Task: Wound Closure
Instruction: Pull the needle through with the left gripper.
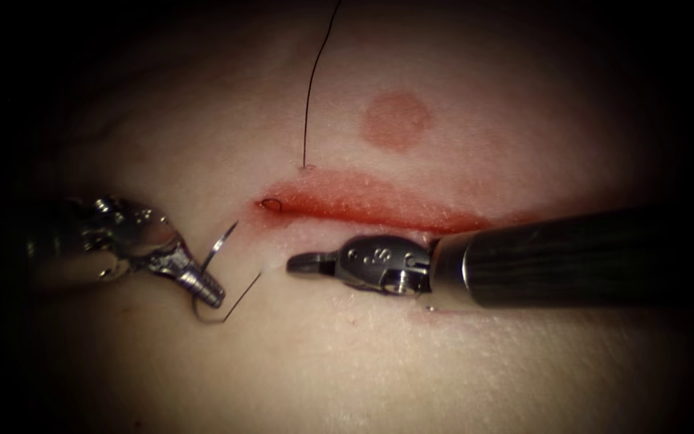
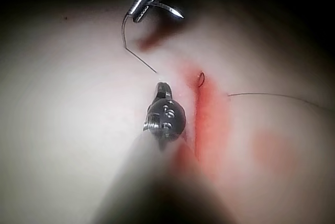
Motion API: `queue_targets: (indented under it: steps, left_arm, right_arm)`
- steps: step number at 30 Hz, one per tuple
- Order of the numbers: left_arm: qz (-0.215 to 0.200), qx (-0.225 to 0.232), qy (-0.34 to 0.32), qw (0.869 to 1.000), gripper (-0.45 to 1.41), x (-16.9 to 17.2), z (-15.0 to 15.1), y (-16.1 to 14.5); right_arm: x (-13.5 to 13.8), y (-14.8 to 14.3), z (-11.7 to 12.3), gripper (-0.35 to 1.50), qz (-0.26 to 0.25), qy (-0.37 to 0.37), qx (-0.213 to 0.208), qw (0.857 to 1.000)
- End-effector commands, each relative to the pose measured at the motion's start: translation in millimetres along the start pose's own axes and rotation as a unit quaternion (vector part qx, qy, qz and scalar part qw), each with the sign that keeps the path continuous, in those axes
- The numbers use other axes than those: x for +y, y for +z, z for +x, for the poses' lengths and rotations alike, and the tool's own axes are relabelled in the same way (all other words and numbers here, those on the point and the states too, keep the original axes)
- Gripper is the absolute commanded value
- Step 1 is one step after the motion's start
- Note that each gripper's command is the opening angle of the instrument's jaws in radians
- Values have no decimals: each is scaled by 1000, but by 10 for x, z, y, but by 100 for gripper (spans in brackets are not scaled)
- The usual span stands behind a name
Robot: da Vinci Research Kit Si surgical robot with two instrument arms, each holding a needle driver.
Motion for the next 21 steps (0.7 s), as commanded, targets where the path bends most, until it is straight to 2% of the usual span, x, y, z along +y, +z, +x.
queue_targets:
  steps: [1,5,9,11,16,19,21]
  left_arm:
    - [-2,5,-3,1000,-35,0,6,1]
    - [-2,12,-5,1000,-35,16,11,-4]
    - [-2,22,39,999,-35,41,17,-7]
    - [-2,34,86,996,-35,59,22,-11]
    - [15,54,130,990,-35,85,32,-24]
    - [32,84,178,980,-35,98,41,-38]
    - [52,112,225,967,-35,102,47,-46]
  right_arm:
    - [-4,8,-4,-35,2,0,1,1000]
    - [-4,9,-5,-35,4,0,0,1000]
    - [-2,12,-9,-35,4,-2,-3,1000]
    - [-1,14,-12,-35,3,-2,-3,1000]
    - [-1,14,-13,-35,5,-3,-4,1000]
    - [-2,14,-13,-35,4,-4,-5,1000]
    - [-2,14,-14,-35,4,-4,-5,1000]
